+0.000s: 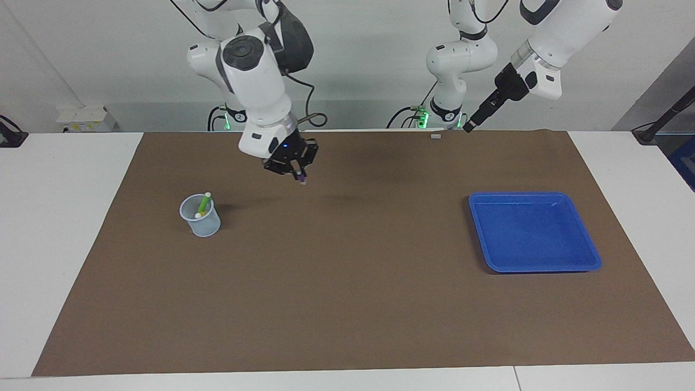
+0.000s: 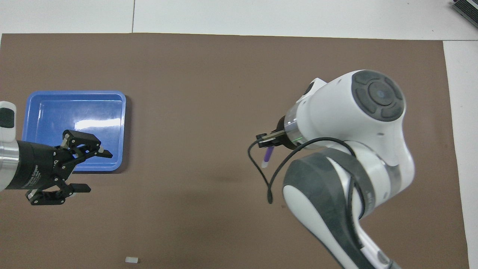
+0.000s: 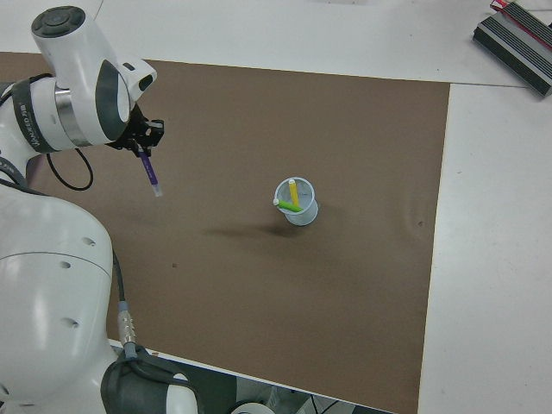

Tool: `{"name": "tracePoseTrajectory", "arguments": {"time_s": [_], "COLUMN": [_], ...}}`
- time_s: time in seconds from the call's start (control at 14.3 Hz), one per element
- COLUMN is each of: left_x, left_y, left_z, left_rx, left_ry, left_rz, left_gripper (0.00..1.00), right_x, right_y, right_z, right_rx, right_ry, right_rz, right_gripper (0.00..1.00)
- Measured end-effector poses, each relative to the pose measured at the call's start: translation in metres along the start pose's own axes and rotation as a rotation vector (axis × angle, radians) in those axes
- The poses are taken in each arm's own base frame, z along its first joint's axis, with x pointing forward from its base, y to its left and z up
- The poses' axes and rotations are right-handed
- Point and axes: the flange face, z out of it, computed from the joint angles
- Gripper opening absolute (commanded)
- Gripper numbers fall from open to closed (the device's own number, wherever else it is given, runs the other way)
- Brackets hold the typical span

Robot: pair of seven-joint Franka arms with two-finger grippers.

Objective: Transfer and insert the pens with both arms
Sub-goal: 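Carry the purple pen to the white cup with the right gripper, then lower the purple pen into the white cup and open the right gripper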

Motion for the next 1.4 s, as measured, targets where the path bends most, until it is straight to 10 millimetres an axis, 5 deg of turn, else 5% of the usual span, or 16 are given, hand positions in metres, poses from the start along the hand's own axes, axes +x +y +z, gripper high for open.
{"name": "tracePoseTrajectory", "arguments": {"time_s": [0.14, 0.35, 0.77, 1.05, 1.12, 1.19, 1.26, 1.33, 1.4], "left_x": [0.002, 0.007, 0.031, 0.038, 0.04, 0.041, 0.043, 0.044, 0.045], "left_y": [-0.006, -0.016, -0.049, -0.054, -0.054, -0.054, -0.054, -0.054, -0.054], "left_z": [0.001, 0.0, -0.011, -0.017, -0.019, -0.021, -0.022, -0.023, -0.025], "left_rx": [0.059, 0.139, 0.258, 0.351, 0.368, 0.381, 0.39, 0.4, 0.41], "left_ry": [0.018, 0.039, 0.05, 0.074, 0.087, 0.102, 0.114, 0.123, 0.133], "left_rz": [0.128, 0.306, 0.651, 0.817, 0.84, 0.858, 0.869, 0.878, 0.884], "left_gripper": [0.91, 0.91, 0.9, 0.9, 0.9, 0.91, 0.91, 0.92, 0.97], "right_x": [-0.01, -0.022, -0.04, -0.046, -0.048, -0.05, -0.052, -0.053, -0.055], "right_y": [0.045, 0.083, 0.136, 0.146, 0.147, 0.148, 0.148, 0.147, 0.147], "right_z": [0.001, 0.006, 0.005, 0.025, 0.031, 0.037, 0.04, 0.041, 0.04], "right_rx": [-0.073, -0.111, -0.159, -0.169, -0.174, -0.176, -0.178, -0.178, -0.178], "right_ry": [-0.033, -0.071, -0.126, -0.103, -0.094, -0.089, -0.087, -0.087, -0.087], "right_rz": [-0.108, -0.221, -0.389, -0.392, -0.393, -0.393, -0.394, -0.393, -0.393], "right_gripper": [0.0, 0.0, 0.0, 0.0, 0.07, 0.37, 0.79, 1.0, 1.0]}}
